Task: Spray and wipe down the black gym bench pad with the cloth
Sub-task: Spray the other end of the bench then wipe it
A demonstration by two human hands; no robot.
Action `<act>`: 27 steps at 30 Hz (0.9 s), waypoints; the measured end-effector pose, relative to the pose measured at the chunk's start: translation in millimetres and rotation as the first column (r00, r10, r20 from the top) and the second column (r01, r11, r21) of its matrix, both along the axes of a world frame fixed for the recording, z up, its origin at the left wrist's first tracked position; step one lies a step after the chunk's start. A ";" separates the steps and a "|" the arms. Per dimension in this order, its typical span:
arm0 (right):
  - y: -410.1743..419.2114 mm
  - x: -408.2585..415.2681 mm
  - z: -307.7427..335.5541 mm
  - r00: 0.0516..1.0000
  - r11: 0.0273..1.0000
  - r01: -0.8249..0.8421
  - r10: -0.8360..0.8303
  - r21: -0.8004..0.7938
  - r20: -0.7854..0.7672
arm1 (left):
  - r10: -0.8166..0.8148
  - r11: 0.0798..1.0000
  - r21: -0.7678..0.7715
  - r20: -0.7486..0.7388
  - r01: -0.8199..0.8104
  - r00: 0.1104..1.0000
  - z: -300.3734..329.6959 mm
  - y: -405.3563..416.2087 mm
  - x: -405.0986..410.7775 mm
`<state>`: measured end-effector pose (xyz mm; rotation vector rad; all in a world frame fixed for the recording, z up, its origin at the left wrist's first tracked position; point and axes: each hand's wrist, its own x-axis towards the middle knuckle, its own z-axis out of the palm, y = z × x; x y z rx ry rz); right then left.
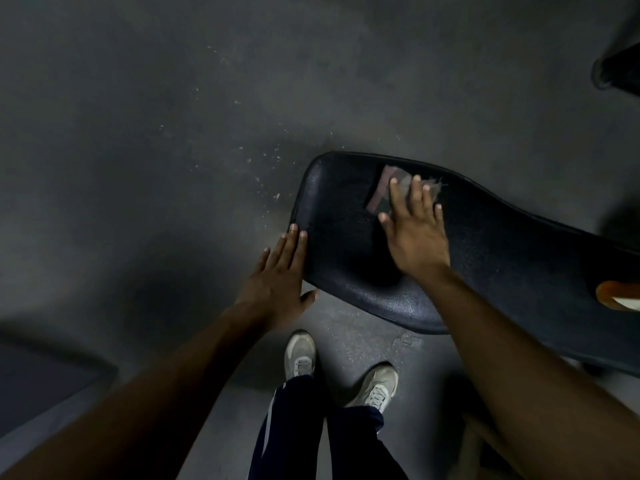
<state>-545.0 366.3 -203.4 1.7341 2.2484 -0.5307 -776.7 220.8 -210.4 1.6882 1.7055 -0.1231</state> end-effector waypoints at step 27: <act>5.3 -109.0 5.2 0.902 0.903 -0.430 0.430 0.021 -0.031 | 0.358 0.934 -0.099 0.306 -0.344 0.882 10.2 -9.8 7.7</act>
